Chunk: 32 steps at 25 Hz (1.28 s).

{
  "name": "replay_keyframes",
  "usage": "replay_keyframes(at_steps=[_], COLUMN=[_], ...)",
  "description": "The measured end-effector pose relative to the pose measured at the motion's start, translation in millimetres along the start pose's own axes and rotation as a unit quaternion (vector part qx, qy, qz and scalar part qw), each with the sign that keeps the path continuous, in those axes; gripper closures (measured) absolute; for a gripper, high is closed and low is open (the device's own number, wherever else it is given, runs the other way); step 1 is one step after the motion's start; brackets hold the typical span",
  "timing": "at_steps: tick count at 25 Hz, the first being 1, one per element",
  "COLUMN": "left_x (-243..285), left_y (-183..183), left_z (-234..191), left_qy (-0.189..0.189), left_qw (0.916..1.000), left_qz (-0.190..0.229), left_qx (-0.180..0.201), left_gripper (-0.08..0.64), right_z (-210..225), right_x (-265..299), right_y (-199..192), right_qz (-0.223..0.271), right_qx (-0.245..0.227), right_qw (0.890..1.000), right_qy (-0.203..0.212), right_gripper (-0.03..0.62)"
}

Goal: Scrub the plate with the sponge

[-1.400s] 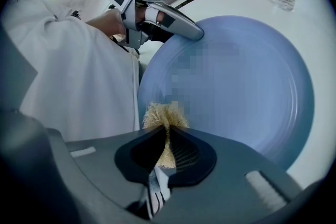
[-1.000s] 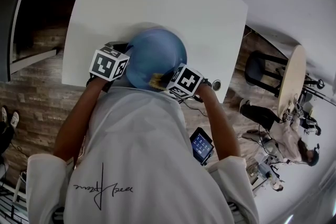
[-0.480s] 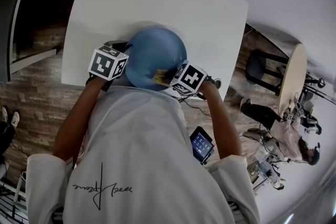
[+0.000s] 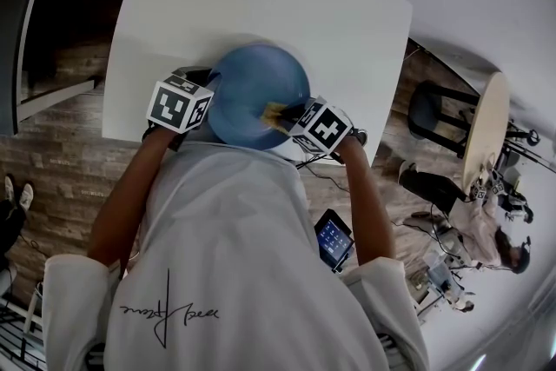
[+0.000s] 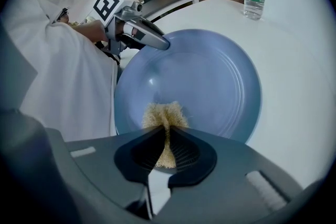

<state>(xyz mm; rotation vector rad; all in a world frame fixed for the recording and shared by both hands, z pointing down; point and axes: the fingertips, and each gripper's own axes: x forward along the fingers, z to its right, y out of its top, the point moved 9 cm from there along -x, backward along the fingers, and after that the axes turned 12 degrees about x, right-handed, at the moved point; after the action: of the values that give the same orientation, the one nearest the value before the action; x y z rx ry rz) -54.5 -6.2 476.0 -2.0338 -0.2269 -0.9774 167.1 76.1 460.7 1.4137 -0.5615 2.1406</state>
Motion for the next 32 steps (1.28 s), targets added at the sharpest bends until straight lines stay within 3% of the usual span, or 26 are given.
replay_keyframes(at_steps=[9,19,27,32], left_x=[1,0,0,-12], left_y=[-1,-2,-1,-1], left_z=[0,1,2,8], left_qy=[0.003,0.006,0.014,0.033], left_qw=[1.0,1.0,0.9999,0.9994], left_qz=[0.0,0.0,0.003,0.006], left_qx=[0.0,0.004,-0.007,0.012], left_gripper=[0.499,0.498,0.495,0.468], right_z=[-1,-20,-28,-30], right_x=[-1,5,7,4], right_y=[5,21,29,27], right_qz=[0.017,-0.009,0.035,0.061], right_qx=[-0.017,-0.098,-0.123,-0.088], right_qw=[0.999,0.99,0.984,0.986], right_qy=[-0.031,-0.102,-0.127,-0.125], right_gripper=[0.558,0.558,0.558,0.56])
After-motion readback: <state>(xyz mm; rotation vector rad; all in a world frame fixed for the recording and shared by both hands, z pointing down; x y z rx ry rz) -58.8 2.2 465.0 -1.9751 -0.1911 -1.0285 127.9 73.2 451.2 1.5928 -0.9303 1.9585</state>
